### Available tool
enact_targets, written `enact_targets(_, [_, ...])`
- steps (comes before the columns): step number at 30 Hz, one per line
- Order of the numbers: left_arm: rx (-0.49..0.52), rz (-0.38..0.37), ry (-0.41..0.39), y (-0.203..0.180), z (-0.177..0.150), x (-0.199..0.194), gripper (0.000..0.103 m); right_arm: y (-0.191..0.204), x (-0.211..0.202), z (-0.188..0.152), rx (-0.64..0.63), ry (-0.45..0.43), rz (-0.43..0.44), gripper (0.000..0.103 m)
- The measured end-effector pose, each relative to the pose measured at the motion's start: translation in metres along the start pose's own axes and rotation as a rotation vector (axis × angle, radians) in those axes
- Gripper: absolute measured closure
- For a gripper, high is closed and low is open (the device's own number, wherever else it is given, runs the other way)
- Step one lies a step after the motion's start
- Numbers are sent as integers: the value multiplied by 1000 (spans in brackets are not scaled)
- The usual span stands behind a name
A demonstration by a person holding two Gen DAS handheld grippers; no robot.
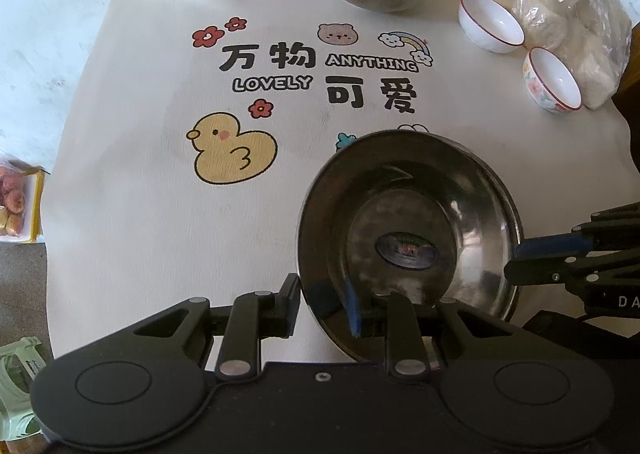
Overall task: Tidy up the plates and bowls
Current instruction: 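Open both grippers and withdraw them from the stacked plates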
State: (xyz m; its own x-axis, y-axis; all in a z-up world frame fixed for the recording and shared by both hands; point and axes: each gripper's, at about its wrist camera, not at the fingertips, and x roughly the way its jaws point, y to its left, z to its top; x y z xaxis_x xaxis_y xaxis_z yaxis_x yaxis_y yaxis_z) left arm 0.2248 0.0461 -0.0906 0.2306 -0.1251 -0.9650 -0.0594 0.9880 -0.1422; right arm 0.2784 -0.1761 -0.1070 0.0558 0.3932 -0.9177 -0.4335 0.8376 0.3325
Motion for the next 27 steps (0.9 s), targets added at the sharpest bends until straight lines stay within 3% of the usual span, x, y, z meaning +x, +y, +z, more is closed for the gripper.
enact_targets(7, [3, -8, -9, 1, 1, -2, 75, 1, -2, 0, 2, -11, -6, 73])
enact_targets(12, [-7, -14, -36, 5, 4, -9, 60, 0, -8, 1, 14, -39, -15, 67])
enact_targets(13, [-11, -12, -41, 6, 5, -10, 52, -1, -9, 1, 18, -45, -17, 65])
enact_targets(14, [-17, -7, -45, 7, 6, -10, 43, -2, -11, 1, 25, -53, -19, 58])
enact_targets(15, [-22, -1, -49, 8, 7, -11, 40, -2, -12, 2, 32, -59, -20, 47])
enact_targets(16, [-26, 3, -53, 9, 9, -11, 36, -4, -12, 2, 41, -64, -22, 42])
enact_targets(20, [-38, 18, -59, 14, 14, -12, 21, -7, -14, 3, 79, -83, -31, 29])
enact_targets(24, [-62, 24, -53, 22, 21, -9, 16, -8, -16, 5, 105, -105, -38, 13])
enact_targets(26, [-80, 22, -50, 27, 24, -8, 3, -9, -16, 6, 120, -117, -43, 8])
enact_targets(27, [-89, 20, -57, 30, 26, -8, 2, -9, -16, 6, 130, -125, -46, 3])
